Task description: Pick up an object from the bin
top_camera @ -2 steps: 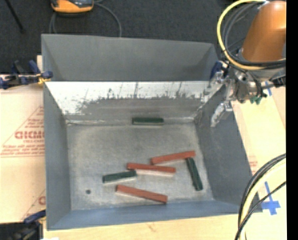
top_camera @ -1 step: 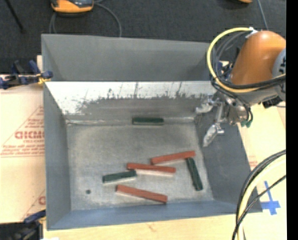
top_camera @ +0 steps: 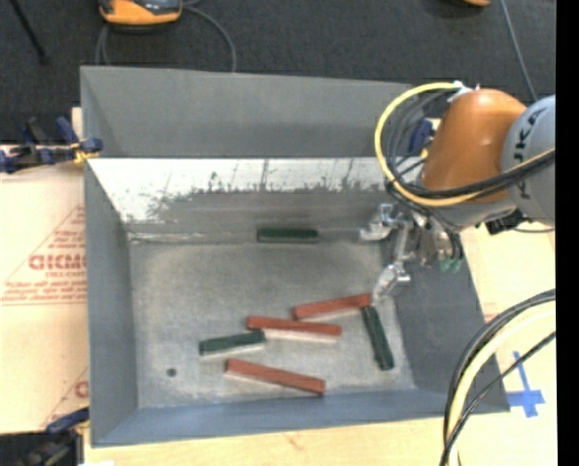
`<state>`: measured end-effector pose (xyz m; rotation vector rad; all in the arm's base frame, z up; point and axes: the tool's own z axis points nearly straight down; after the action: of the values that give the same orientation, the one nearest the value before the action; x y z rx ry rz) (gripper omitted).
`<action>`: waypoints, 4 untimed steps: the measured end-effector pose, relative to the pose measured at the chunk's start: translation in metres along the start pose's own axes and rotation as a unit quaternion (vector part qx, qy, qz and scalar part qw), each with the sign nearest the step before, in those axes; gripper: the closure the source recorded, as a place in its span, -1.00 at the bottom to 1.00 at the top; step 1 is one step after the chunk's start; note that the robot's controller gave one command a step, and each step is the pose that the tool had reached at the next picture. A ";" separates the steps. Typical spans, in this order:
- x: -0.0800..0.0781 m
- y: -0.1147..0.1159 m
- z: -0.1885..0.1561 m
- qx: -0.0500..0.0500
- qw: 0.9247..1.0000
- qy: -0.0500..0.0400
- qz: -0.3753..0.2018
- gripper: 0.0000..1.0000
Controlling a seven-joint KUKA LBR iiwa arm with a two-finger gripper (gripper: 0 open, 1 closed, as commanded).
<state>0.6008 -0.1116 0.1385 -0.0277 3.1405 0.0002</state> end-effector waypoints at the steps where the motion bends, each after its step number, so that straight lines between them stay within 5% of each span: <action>1: 0.048 0.058 0.043 0.000 1.000 -0.001 -0.030 1.00; 2: 0.048 0.058 0.043 0.001 1.000 -0.001 -0.030 1.00; 4: 0.057 0.060 -0.050 0.000 0.999 0.001 -0.040 1.00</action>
Offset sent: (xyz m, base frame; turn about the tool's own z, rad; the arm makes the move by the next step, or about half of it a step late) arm 0.0000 0.0000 0.0000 0.0000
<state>0.5423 -0.0531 0.1888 -0.1545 3.1395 -0.0007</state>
